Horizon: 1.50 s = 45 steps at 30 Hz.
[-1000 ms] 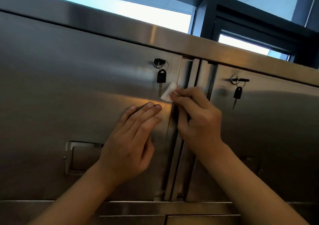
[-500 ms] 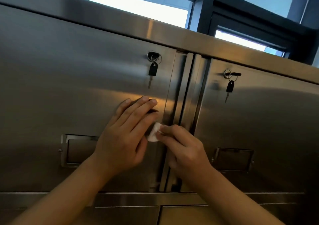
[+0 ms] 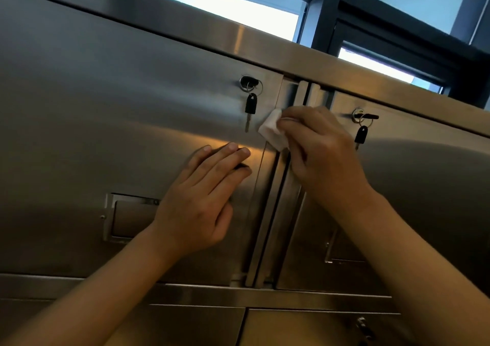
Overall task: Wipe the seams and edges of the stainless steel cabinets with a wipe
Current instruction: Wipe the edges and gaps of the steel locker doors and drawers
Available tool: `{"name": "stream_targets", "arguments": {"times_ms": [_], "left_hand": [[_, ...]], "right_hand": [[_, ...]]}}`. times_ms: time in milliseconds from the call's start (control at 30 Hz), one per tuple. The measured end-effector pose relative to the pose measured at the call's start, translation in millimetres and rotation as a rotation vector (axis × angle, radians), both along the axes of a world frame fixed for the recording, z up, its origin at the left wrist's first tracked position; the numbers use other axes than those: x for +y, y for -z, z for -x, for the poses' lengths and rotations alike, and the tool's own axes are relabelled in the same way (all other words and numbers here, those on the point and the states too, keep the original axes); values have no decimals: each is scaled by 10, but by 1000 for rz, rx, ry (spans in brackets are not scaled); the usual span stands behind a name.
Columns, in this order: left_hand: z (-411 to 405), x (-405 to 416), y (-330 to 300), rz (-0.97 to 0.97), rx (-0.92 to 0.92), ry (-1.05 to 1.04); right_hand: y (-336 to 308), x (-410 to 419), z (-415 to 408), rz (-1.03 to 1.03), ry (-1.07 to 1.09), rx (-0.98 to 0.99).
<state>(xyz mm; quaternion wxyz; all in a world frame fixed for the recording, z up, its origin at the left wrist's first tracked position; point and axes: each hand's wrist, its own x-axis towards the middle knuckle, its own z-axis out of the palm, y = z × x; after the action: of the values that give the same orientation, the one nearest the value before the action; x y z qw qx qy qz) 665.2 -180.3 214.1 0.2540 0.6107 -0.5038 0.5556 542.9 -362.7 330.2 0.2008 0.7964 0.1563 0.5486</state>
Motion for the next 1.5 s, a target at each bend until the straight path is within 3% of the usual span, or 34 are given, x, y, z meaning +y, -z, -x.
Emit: {"name": "stream_targets", "arguments": {"times_ms": [700, 933, 1000, 1200, 1300, 1500], "left_hand": [[14, 65, 169, -31, -13, -59], [11, 61, 172, -32, -18, -52], [10, 54, 175, -26, -19, -52], [-2, 25, 188, 16, 16, 8], [3, 29, 192, 37, 21, 46], [4, 30, 194, 63, 22, 80]], "right_hand": [[1597, -95, 79, 43, -55, 325], [1590, -69, 138, 24, -66, 385], [1439, -53, 195, -36, -114, 341], [589, 39, 239, -203, -163, -57], [362, 74, 37, -232, -162, -96], [576, 171, -177, -233, -164, -112]]}}
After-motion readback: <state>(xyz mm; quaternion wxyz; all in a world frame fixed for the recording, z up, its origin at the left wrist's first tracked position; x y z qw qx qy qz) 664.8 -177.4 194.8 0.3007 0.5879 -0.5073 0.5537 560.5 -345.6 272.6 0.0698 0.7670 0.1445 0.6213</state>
